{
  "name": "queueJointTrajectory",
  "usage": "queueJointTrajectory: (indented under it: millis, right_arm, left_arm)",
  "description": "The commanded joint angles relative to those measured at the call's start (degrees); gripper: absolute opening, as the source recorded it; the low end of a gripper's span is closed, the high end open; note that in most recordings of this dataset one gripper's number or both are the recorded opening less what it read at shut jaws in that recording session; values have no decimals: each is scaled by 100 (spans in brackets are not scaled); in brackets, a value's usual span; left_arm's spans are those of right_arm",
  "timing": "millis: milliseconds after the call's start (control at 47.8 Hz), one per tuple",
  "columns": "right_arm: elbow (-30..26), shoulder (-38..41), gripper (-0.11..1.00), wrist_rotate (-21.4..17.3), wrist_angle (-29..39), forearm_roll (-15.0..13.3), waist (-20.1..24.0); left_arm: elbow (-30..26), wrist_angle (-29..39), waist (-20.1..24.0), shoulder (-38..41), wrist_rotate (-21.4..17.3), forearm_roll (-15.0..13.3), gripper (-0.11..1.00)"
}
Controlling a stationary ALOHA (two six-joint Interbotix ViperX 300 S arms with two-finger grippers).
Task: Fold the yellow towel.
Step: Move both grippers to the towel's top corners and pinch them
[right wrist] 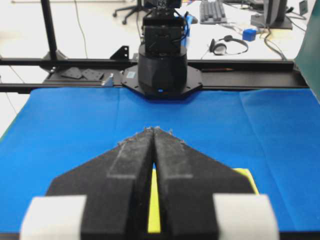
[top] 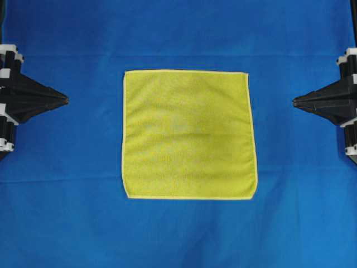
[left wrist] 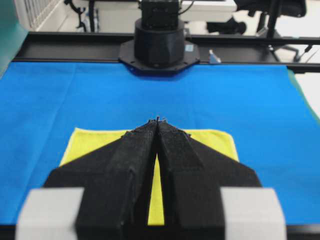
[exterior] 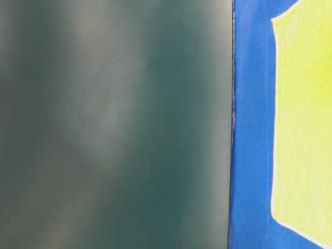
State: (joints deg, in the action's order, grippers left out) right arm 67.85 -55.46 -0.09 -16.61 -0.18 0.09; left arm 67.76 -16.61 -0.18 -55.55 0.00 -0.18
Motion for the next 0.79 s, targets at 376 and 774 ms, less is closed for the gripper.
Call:
queueJointTrajectory:
  millis: [376,774]
  right_arm:
    - [-343,466,0,-79,861,79,-967]
    - [-510,2373,15,-97,940,79,-2259]
  left_arm:
    - [-193,123,615,809,79,-176,0]
    - [-343,-510,1573,2584,79,-176,38]
